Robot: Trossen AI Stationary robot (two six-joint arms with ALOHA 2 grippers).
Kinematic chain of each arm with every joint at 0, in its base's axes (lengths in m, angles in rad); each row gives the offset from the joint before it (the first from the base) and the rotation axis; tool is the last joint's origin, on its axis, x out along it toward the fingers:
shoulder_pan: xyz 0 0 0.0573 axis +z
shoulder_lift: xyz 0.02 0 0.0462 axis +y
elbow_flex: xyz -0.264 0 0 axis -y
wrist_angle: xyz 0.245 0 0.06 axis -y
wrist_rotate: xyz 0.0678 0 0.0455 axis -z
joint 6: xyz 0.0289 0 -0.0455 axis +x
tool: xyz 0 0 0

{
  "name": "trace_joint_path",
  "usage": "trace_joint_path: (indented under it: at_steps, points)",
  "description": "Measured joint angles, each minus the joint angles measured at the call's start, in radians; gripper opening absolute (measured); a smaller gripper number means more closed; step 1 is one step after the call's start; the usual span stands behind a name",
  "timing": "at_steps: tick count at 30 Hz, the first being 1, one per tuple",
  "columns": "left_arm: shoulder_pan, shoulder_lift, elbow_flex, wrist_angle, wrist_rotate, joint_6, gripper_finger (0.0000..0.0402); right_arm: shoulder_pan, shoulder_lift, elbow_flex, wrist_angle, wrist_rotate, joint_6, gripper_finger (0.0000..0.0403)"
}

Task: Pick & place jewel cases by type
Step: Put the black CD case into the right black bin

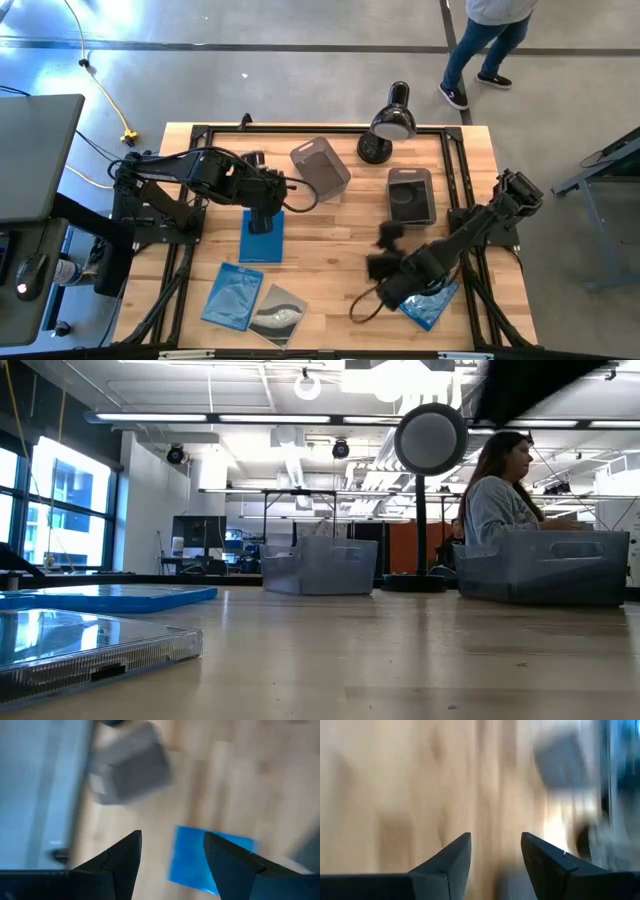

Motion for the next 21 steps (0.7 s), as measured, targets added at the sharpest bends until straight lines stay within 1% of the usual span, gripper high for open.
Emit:
trace_joint_path:
  at_steps: [3, 6, 8, 10, 12, 14, 17, 21]
  points:
    - [-0.026, -0.001, -0.061, -0.002, 0.154, -0.001, 0.0209, 0.010, 0.008, -0.028, 0.336, -0.004, -0.287, 0.0169]
    - [-0.094, -0.003, -0.155, -0.002, 0.231, 0.001, 0.0209, 0.013, 0.034, -0.058, 0.600, -0.007, -0.511, 0.0169]
    - [-0.156, -0.004, -0.232, 0.008, 0.250, -0.002, 0.0209, 0.006, 0.051, -0.074, 0.715, -0.011, -0.610, 0.0169]
    - [-0.233, -0.004, -0.329, 0.066, 0.257, -0.020, 0.0209, -0.005, 0.069, -0.077, 0.764, -0.026, -0.662, 0.0169]
    - [-0.311, -0.004, -0.438, 0.181, 0.267, -0.044, 0.0209, -0.018, 0.084, -0.077, 0.772, -0.033, -0.675, 0.0169]
    - [-0.393, -0.004, -0.545, 0.338, 0.270, -0.056, 0.0209, -0.033, 0.094, -0.077, 0.772, -0.034, -0.670, 0.0169]
    - [-0.507, -0.004, -0.682, 0.593, 0.232, -0.061, 0.0205, -0.054, 0.096, -0.077, 0.770, -0.042, -0.664, 0.0169]
    - [-0.596, -0.003, -0.837, 0.946, 0.174, -0.098, 0.0177, -0.073, 0.095, -0.077, 0.784, -0.044, -0.663, 0.0169]
